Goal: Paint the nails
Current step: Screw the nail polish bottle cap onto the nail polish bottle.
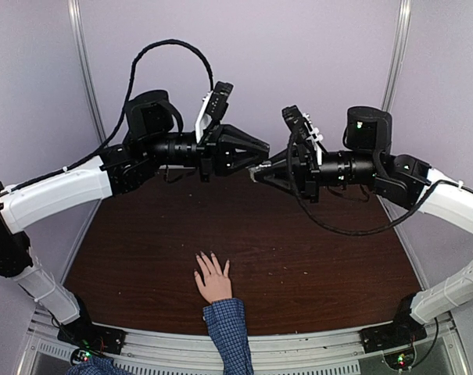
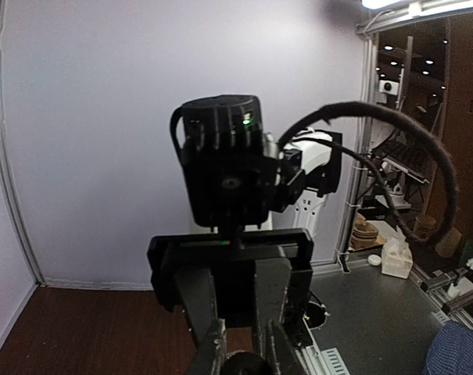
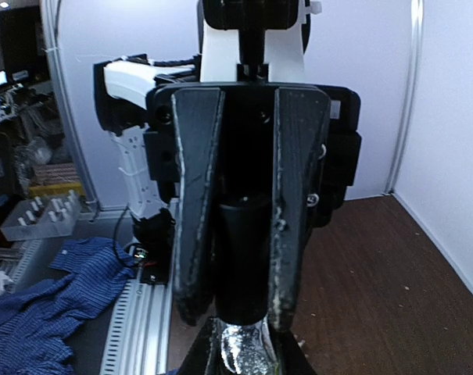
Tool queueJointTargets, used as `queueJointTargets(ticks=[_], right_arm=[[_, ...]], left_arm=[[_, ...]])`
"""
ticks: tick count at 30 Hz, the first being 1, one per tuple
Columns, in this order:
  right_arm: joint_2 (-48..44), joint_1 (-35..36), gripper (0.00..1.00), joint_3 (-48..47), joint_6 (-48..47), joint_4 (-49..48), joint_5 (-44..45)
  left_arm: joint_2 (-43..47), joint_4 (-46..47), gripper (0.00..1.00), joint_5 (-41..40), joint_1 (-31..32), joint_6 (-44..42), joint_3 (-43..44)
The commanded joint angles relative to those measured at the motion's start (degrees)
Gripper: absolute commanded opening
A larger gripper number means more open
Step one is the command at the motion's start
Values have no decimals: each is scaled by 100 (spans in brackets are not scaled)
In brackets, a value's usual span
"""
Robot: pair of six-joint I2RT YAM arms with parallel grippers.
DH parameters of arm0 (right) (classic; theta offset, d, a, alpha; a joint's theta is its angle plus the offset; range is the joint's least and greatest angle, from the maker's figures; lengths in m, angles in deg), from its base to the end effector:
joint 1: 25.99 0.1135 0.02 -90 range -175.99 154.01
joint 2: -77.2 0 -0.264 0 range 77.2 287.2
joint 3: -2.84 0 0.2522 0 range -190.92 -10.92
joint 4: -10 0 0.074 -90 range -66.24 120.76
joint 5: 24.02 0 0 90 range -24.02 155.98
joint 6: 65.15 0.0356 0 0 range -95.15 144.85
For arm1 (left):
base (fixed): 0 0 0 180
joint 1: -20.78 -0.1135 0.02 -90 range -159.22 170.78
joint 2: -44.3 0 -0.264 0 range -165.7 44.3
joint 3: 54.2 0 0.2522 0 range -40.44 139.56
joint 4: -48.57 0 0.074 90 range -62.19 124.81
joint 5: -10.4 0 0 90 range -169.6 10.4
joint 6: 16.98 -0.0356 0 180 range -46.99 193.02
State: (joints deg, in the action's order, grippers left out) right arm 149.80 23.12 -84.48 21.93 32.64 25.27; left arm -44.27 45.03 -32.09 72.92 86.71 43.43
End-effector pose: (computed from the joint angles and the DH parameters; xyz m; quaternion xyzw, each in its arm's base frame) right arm 0.1690 0.2306 0.4156 -0.5154 0.5353 0.4828 0.4633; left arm 0.2003 -0.3004 0.4266 0.4842 0.4828 -0.5955 0.4217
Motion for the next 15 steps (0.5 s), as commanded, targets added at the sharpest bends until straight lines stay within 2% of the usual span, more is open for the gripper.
queueJointTargets(ticks=[1,6,13,14,15], right_arm=[[87,-149,0,-263,822,-1493,-1817],[318,-188,0,-411,1223,-1903,-2433],[240,-267,0,-422,610,-988,-1585],[219,-268,0,-398,522,-878,-1376],[193,-280,0,-373,446,-728,-1139]], left_arm=[[-223,-258,0,1222,24,-118,146],[-312,-344,0,1515,17,-117,265],[50,-386,3,855,-208,-150,48],[135,-395,5,704,-264,-147,13],[226,-412,13,519,-318,-140,-19]])
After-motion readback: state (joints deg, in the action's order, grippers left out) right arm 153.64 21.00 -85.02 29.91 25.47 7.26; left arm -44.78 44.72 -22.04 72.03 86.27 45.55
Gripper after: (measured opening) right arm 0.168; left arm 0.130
